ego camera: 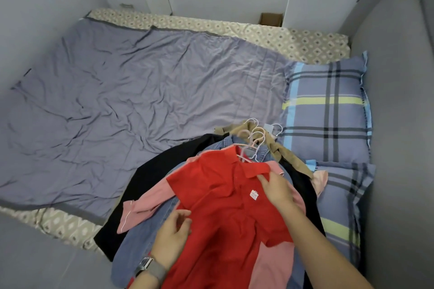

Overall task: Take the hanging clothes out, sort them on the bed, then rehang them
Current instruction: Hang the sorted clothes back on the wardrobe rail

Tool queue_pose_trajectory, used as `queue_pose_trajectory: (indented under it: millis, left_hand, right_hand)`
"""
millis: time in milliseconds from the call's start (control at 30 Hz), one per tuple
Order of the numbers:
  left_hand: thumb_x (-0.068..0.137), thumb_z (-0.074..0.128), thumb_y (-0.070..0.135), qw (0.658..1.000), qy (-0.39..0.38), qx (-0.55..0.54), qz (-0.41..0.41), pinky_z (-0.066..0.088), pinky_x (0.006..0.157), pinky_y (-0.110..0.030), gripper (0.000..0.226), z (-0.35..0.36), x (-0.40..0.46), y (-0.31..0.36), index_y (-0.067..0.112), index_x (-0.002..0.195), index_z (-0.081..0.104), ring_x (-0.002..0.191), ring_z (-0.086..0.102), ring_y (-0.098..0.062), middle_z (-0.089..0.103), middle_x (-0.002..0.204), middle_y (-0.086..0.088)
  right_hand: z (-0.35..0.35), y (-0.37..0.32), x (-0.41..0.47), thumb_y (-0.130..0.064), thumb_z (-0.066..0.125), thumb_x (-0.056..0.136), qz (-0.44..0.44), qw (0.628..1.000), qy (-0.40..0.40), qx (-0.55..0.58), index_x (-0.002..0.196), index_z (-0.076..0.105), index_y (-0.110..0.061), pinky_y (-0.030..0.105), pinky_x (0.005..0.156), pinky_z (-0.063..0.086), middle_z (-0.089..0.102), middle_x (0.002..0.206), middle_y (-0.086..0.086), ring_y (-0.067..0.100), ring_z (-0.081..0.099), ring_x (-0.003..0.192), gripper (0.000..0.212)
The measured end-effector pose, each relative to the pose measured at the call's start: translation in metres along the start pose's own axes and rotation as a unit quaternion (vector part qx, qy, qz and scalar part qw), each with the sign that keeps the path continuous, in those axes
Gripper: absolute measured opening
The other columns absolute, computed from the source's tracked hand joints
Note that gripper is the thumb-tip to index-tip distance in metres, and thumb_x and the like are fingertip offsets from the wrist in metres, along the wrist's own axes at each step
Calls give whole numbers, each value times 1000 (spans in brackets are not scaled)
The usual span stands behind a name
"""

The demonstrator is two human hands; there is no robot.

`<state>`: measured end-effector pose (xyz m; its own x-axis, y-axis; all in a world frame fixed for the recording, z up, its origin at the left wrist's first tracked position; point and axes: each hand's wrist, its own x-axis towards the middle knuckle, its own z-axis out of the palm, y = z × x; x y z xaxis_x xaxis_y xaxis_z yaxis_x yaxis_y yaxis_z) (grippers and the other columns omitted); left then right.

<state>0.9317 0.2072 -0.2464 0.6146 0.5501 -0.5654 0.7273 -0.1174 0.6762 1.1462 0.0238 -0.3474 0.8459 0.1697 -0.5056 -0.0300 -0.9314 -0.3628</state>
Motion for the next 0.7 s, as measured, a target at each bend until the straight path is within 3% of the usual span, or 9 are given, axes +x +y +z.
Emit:
queue_pose_trajectory:
  millis: [133,200,267,367,433,500,567,633,700]
  left_hand:
    - [86,59,19,988,72,69,118,42,102,-40,36,10,2,12,12,121,51,104,55,-11,53,118,-8]
    - [85,55,38,968,123,126,179,26,113,-35,64,6,5,23,8,138,36,128,38,-18,40,138,-6]
    - [81,43,55,936,160,203,238,7,114,-31,76,-7,9,34,17,144,26,138,21,-10,30,144,9]
    - [83,35,67,907,104,252,320,15,104,-32,52,-23,14,45,36,123,46,113,38,5,44,112,29]
    - [88,28,68,892,91,243,369,23,81,-27,42,-24,15,51,36,101,51,84,36,9,45,84,29]
    - [89,26,66,888,90,243,379,22,72,-27,40,-19,15,52,37,96,51,79,34,6,47,79,28]
    - [88,29,66,883,82,257,385,28,74,-29,39,-14,17,45,37,95,54,80,37,4,52,79,27]
    - [87,28,67,885,59,265,378,30,77,-29,39,-10,15,38,39,95,53,79,35,6,52,78,33]
    - [85,24,72,895,35,263,359,29,78,-31,42,-8,15,34,41,97,50,79,33,7,50,86,41]
  right_hand:
    - [-26,-18,-56,-71,33,84,-193,980,-39,18,79,60,-20,37,66,47,68,80,-2,23,62,77,58]
    - [-50,-16,-84,-81,31,78,-226,963,-110,94,70,55,-16,39,65,45,64,70,-2,18,58,66,69]
    - [-76,-10,-103,-63,45,88,-223,933,-211,189,73,58,-6,34,64,46,61,69,0,13,53,61,60]
    - [-107,8,-116,-30,52,95,-147,882,-339,293,73,67,-10,18,57,45,63,63,-5,4,56,57,33]
    - [-120,20,-110,-39,62,88,-145,861,-379,307,66,71,-19,17,59,47,68,63,-5,3,61,58,31]
    - [-132,26,-91,-45,72,76,-143,844,-426,292,87,74,-18,21,74,51,75,90,1,9,69,81,29]
    - [-132,26,-57,-40,75,71,-154,874,-401,227,104,69,-19,14,85,46,71,108,-10,3,65,98,40]
    - [-109,26,-11,-31,74,73,-145,945,-248,156,99,65,-23,12,78,42,65,101,-14,1,60,89,29]
    - [-78,22,28,-21,68,79,-98,988,-89,80,96,64,-16,25,73,41,62,102,1,15,58,90,18]
